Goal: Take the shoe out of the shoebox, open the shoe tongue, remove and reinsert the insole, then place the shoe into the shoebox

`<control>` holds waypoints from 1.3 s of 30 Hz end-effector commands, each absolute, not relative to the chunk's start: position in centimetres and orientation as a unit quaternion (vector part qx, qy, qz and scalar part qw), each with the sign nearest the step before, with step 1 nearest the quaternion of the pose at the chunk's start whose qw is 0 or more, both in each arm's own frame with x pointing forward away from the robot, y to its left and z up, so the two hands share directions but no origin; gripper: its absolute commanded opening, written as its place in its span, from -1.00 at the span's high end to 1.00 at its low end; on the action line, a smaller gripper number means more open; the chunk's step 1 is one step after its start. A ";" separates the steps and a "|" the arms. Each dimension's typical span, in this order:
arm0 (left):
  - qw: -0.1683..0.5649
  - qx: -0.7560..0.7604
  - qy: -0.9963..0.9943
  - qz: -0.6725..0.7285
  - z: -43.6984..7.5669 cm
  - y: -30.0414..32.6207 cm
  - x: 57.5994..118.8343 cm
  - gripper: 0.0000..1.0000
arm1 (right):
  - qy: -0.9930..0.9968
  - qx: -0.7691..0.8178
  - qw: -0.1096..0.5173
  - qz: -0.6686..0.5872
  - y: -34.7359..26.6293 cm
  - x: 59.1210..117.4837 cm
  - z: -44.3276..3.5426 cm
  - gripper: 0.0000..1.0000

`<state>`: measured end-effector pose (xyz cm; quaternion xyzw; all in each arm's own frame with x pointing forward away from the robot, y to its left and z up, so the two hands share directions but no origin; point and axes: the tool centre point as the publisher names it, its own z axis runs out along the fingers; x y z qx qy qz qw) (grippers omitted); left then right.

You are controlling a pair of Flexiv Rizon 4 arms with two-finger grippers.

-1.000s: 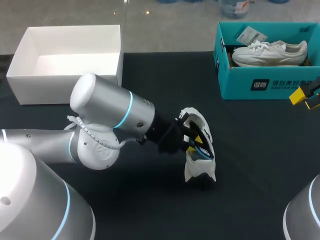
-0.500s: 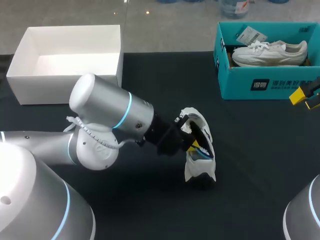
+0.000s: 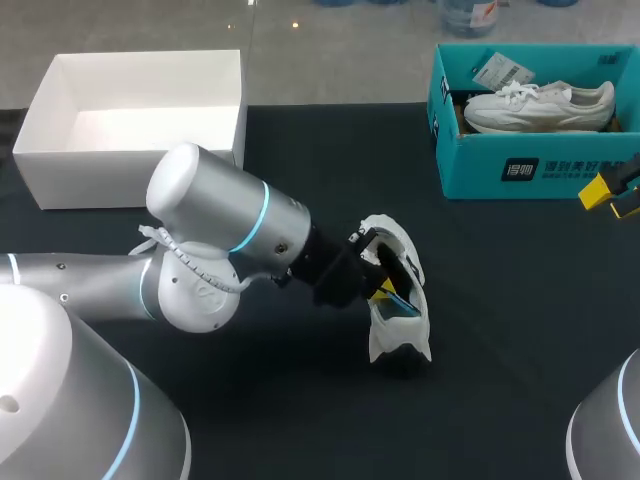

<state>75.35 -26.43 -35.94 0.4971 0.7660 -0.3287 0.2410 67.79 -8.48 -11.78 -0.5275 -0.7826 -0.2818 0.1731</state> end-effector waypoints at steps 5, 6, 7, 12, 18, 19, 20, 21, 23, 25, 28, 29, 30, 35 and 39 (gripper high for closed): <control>0.242 0.499 0.766 -0.325 -36.0 -26.5 75.3 1.00 | -0.783 -0.528 0.174 -0.280 -8.4 67.9 -11.8 -1.00; 0.243 0.499 0.766 -0.325 -35.8 -26.5 75.3 1.00 | -0.783 -0.528 0.174 -0.280 -8.4 67.9 -11.8 -1.00; 0.243 0.500 0.765 -0.325 -35.7 -26.4 75.2 1.00 | -0.783 -0.528 0.174 -0.280 -8.4 67.9 -11.8 -1.00; 0.241 0.506 0.759 -0.332 -35.2 -26.2 74.8 1.00 | -0.783 -0.528 0.174 -0.280 -8.4 67.9 -11.8 -1.00; 0.247 0.503 0.759 -0.331 -34.7 -25.9 74.4 0.62 | -0.783 -0.528 0.174 -0.280 -8.4 67.9 -11.8 -1.00; 0.248 0.502 0.759 -0.331 -34.7 -25.9 74.3 0.59 | -0.783 -0.528 0.174 -0.280 -8.4 67.9 -11.8 -1.00; 0.248 0.502 0.759 -0.332 -34.6 -25.9 74.2 0.43 | -0.783 -0.528 0.174 -0.280 -8.4 67.9 -11.8 -1.00; 0.248 0.502 0.759 -0.332 -34.6 -26.0 74.1 0.30 | -0.783 -0.528 0.174 -0.280 -8.4 67.9 -11.8 -1.00; 0.248 0.502 0.759 -0.333 -34.6 -26.1 73.9 0.11 | -0.783 -0.528 0.174 -0.280 -8.4 67.9 -11.8 -1.00; 0.246 0.502 0.759 -0.334 -34.6 -26.2 73.7 -0.16 | -0.783 -0.528 0.174 -0.280 -8.4 67.9 -11.8 -1.00; 0.246 0.502 0.758 -0.337 -34.5 -26.4 73.3 0.02 | -0.783 -0.528 0.174 -0.280 -8.4 67.9 -11.8 -1.00; 0.246 0.502 0.757 -0.337 -34.4 -26.4 73.2 0.05 | -0.783 -0.528 0.174 -0.280 -8.4 67.9 -11.8 -1.00; 0.246 0.502 0.757 -0.338 -34.3 -26.4 73.1 0.07 | -0.783 -0.528 0.174 -0.280 -8.4 67.9 -11.8 -1.00; 0.245 0.504 0.755 -0.341 -34.4 -26.5 72.8 0.34 | -0.783 -0.528 0.174 -0.280 -8.4 67.9 -11.8 -1.00; 0.243 0.508 0.753 -0.341 -34.5 -26.5 72.7 0.81 | -0.783 -0.528 0.174 -0.280 -8.4 67.9 -11.8 -1.00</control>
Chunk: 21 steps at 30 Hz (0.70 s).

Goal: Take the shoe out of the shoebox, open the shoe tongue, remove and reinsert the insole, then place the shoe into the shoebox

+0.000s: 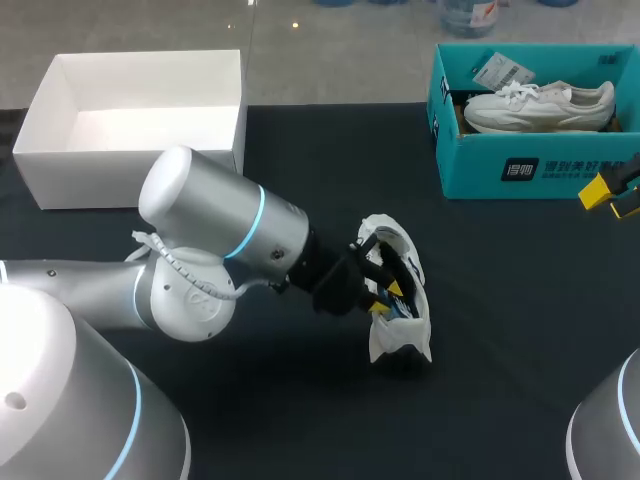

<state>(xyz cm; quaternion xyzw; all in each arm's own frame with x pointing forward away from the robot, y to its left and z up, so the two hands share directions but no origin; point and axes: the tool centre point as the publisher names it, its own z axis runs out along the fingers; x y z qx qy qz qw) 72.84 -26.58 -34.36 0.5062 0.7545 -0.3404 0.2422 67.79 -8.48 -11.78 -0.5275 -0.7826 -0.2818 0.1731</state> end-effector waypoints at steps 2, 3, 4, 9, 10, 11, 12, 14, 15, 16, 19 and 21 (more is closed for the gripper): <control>0.242 0.510 0.752 -0.341 -34.6 -26.5 72.6 1.00 | -0.783 -0.528 0.174 -0.280 -8.4 67.9 -11.8 -1.00; 0.241 0.510 0.752 -0.340 -34.6 -26.5 72.6 1.00 | -0.783 -0.528 0.174 -0.280 -8.4 67.9 -11.8 -1.00; 0.240 0.511 0.752 -0.339 -34.6 -26.5 72.6 1.00 | -0.783 -0.528 0.174 -0.280 -8.4 67.9 -11.8 -1.00; 0.238 0.519 0.751 -0.332 -34.9 -26.6 72.9 1.00 | -0.783 -0.528 0.174 -0.280 -8.4 67.9 -11.8 -1.00; 0.237 0.520 0.751 -0.331 -35.1 -26.7 73.1 1.00 | -0.783 -0.528 0.174 -0.280 -8.4 67.9 -11.8 -1.00; 0.238 0.522 0.751 -0.328 -35.3 -26.7 73.3 1.00 | -0.783 -0.528 0.174 -0.280 -8.4 67.9 -11.8 -1.00; 0.238 0.523 0.751 -0.324 -35.5 -26.8 73.5 1.00 | -0.783 -0.528 0.174 -0.280 -8.4 67.9 -11.8 -1.00; 0.239 0.528 0.751 -0.316 -35.7 -26.9 73.9 1.00 | -0.783 -0.528 0.174 -0.280 -8.4 67.9 -11.8 -1.00; 0.238 0.528 0.752 -0.316 -35.9 -27.0 74.0 1.00 | -0.783 -0.528 0.174 -0.280 -8.4 67.9 -11.8 -1.00; 0.237 0.528 0.752 -0.314 -36.0 -27.1 74.1 1.00 | -0.783 -0.528 0.174 -0.280 -8.4 67.9 -11.8 -1.00; 0.232 0.532 0.753 -0.309 -36.5 -27.2 74.2 1.00 | -0.783 -0.528 0.174 -0.280 -8.4 67.9 -11.8 -1.00; 0.230 0.533 0.753 -0.310 -36.5 -27.3 74.1 1.00 | -0.783 -0.528 0.174 -0.280 -8.4 67.9 -11.8 -1.00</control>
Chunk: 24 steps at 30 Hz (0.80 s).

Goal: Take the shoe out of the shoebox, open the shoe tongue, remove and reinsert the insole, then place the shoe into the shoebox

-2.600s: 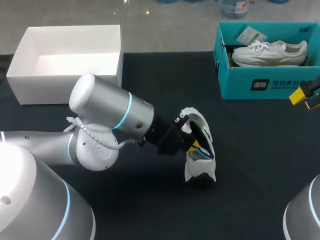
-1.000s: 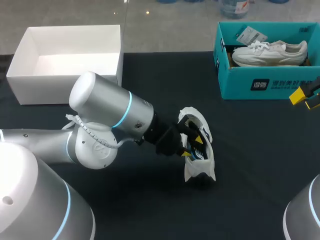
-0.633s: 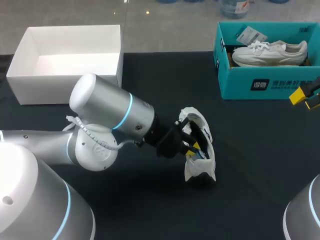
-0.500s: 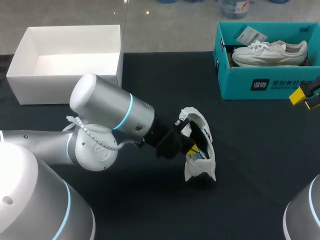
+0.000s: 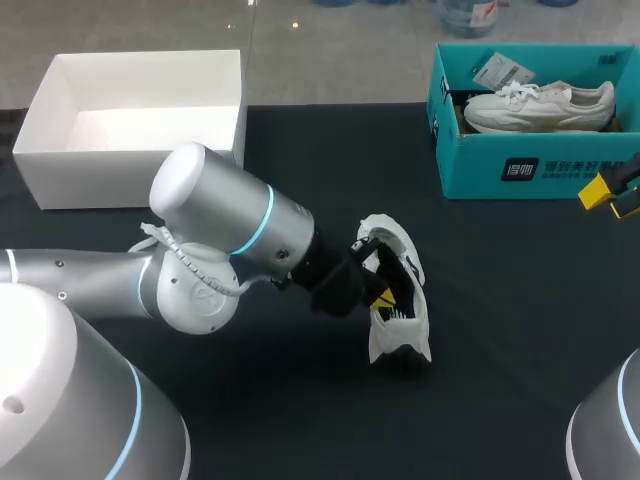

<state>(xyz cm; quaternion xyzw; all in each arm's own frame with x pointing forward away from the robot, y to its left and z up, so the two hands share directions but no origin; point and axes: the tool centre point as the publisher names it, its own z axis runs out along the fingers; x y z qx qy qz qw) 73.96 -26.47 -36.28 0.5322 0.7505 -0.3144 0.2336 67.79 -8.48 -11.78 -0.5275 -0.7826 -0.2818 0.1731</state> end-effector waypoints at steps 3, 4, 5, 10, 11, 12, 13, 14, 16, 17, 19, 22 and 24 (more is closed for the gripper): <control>0.230 0.532 0.752 -0.314 -36.1 -27.1 73.8 1.00 | -0.783 -0.528 0.174 -0.280 -8.4 67.9 -11.8 -1.00; 0.231 0.532 0.752 -0.315 -35.9 -27.1 73.8 1.00 | -0.783 -0.528 0.174 -0.280 -8.4 67.9 -11.8 -1.00; 0.229 0.533 0.750 -0.316 -35.7 -27.1 73.8 0.97 | -0.783 -0.528 0.174 -0.280 -8.4 67.9 -11.8 -1.00; 0.212 0.569 0.735 -0.302 -34.2 -26.9 73.6 0.68 | -0.783 -0.528 0.174 -0.280 -8.4 67.9 -11.8 -1.00; 0.210 0.574 0.733 -0.300 -33.9 -26.8 73.5 0.64 | -0.783 -0.528 0.174 -0.280 -8.4 67.9 -11.8 -1.00; 0.201 0.583 0.730 -0.295 -33.4 -26.6 73.4 0.54 | -0.783 -0.528 0.174 -0.280 -8.4 67.9 -11.8 -1.00; 0.190 0.592 0.728 -0.290 -33.2 -26.6 73.3 0.46 | -0.783 -0.528 0.174 -0.280 -8.4 67.9 -11.8 -1.00; 0.188 0.596 0.725 -0.288 -32.9 -26.5 73.4 0.34 | -0.783 -0.528 0.174 -0.280 -8.4 67.9 -11.8 -1.00; 0.171 0.609 0.721 -0.283 -32.5 -26.2 73.5 0.11 | -0.783 -0.528 0.174 -0.280 -8.4 67.9 -11.8 -1.00; 0.168 0.615 0.718 -0.280 -32.2 -26.1 73.5 0.04 | -0.783 -0.528 0.174 -0.280 -8.4 67.9 -11.8 -1.00; 0.156 0.632 0.710 -0.269 -32.0 -25.9 73.7 -0.27 | -0.783 -0.528 0.174 -0.280 -8.4 67.9 -11.8 -1.00; 0.135 0.657 0.698 -0.251 -31.8 -25.5 73.9 -0.64 | -0.783 -0.528 0.174 -0.280 -8.4 67.9 -11.8 -1.00; 0.128 0.673 0.690 -0.233 -31.7 -25.2 73.9 -0.97 | -0.783 -0.528 0.174 -0.280 -8.4 67.9 -11.8 -1.00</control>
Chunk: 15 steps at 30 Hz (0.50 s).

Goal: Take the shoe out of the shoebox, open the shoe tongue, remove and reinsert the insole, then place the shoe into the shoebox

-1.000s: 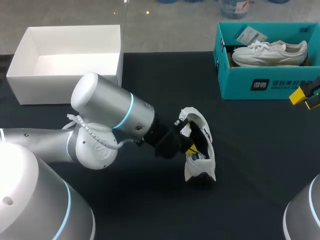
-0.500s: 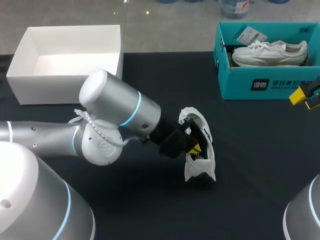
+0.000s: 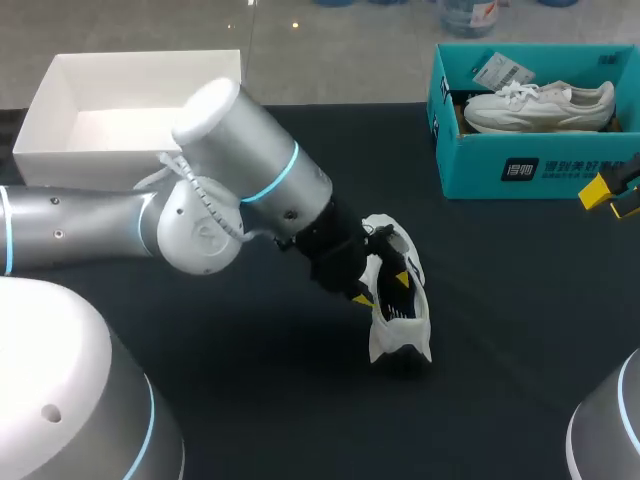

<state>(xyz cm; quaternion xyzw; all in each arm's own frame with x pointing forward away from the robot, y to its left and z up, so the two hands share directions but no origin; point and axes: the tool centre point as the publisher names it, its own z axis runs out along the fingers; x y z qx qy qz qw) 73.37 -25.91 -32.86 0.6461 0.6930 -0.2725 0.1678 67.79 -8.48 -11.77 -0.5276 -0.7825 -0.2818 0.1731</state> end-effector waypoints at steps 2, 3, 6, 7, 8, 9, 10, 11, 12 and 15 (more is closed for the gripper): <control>0.118 0.689 0.682 -0.215 -31.7 -24.9 73.9 -1.00 | -0.783 -0.528 0.174 -0.280 -8.4 67.9 -11.8 -1.00; 0.120 0.693 0.679 -0.208 -31.7 -24.9 73.9 -1.00 | -0.783 -0.528 0.174 -0.280 -8.4 67.9 -11.8 -1.00; 0.120 0.693 0.679 -0.208 -31.7 -24.9 73.9 -1.00 | -0.783 -0.528 0.174 -0.280 -8.4 67.9 -11.8 -1.00; 0.120 0.693 0.679 -0.208 -31.7 -24.9 73.9 -1.00 | -0.783 -0.528 0.174 -0.280 -8.4 67.9 -11.8 -1.00; 0.120 0.693 0.679 -0.208 -31.7 -24.9 73.9 -1.00 | -0.783 -0.528 0.174 -0.280 -8.4 67.9 -11.8 -1.00; 0.120 0.693 0.679 -0.208 -31.7 -24.9 73.9 -1.00 | -0.783 -0.528 0.174 -0.280 -8.4 67.9 -11.8 -1.00; 0.120 0.693 0.679 -0.208 -31.7 -24.9 73.9 -1.00 | -0.783 -0.528 0.174 -0.280 -8.4 67.9 -11.8 -1.00; 0.120 0.693 0.679 -0.208 -31.7 -24.9 73.9 -1.00 | -0.783 -0.528 0.174 -0.280 -8.4 67.9 -11.8 -1.00; 0.120 0.693 0.679 -0.208 -31.7 -24.9 73.9 -1.00 | -0.783 -0.528 0.174 -0.280 -8.4 67.9 -11.8 -1.00; 0.120 0.693 0.679 -0.208 -31.7 -24.9 73.9 -1.00 | -0.783 -0.528 0.174 -0.280 -8.4 67.9 -11.8 -1.00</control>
